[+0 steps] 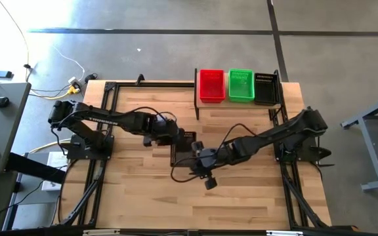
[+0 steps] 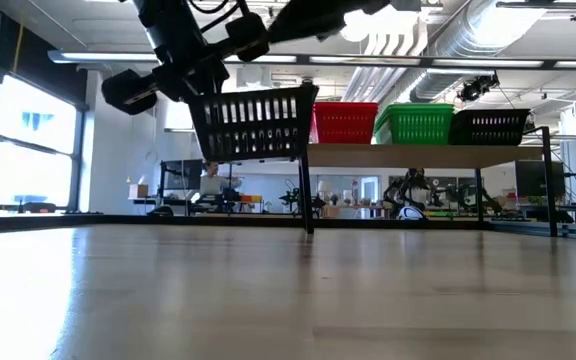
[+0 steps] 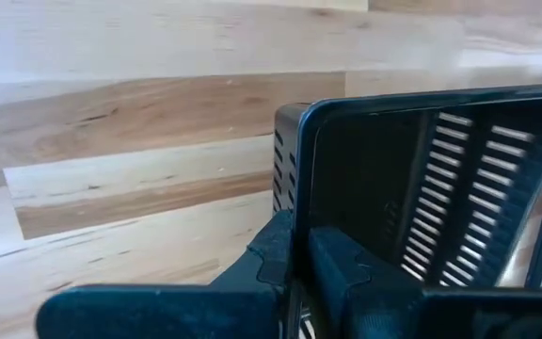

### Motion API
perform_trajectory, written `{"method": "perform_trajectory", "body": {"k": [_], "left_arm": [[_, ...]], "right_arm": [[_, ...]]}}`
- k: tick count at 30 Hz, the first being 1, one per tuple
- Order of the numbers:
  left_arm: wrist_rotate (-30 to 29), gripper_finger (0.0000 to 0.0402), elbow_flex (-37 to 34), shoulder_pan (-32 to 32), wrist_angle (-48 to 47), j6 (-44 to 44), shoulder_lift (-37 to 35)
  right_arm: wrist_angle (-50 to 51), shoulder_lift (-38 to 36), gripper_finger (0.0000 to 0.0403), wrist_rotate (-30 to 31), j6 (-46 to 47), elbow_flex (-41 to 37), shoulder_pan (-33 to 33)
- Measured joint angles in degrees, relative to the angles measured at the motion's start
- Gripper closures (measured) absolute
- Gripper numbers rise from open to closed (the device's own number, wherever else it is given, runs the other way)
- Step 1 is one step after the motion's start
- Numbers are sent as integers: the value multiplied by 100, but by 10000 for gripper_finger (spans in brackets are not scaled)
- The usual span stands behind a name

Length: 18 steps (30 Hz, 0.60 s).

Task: Stack baskets on shelf by color
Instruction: Stack the black bin on top of the black bin

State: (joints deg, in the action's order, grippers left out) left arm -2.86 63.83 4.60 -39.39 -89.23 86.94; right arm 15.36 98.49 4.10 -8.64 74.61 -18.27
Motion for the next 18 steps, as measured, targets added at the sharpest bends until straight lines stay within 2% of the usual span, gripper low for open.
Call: {"method": "perform_trajectory", "body": {"k": [7, 11, 18], "left_arm": [[-43, 395, 0, -7, 54, 33, 0], [-93, 395, 0, -4, 195, 87, 0], [-34, 395, 4, -13, 324, 208, 0]], "right_arm": [[-21, 418, 279, 35, 173, 0, 1], [63, 577, 279, 445, 461, 0, 18], [142, 630, 279, 533, 713, 0, 158]]}}
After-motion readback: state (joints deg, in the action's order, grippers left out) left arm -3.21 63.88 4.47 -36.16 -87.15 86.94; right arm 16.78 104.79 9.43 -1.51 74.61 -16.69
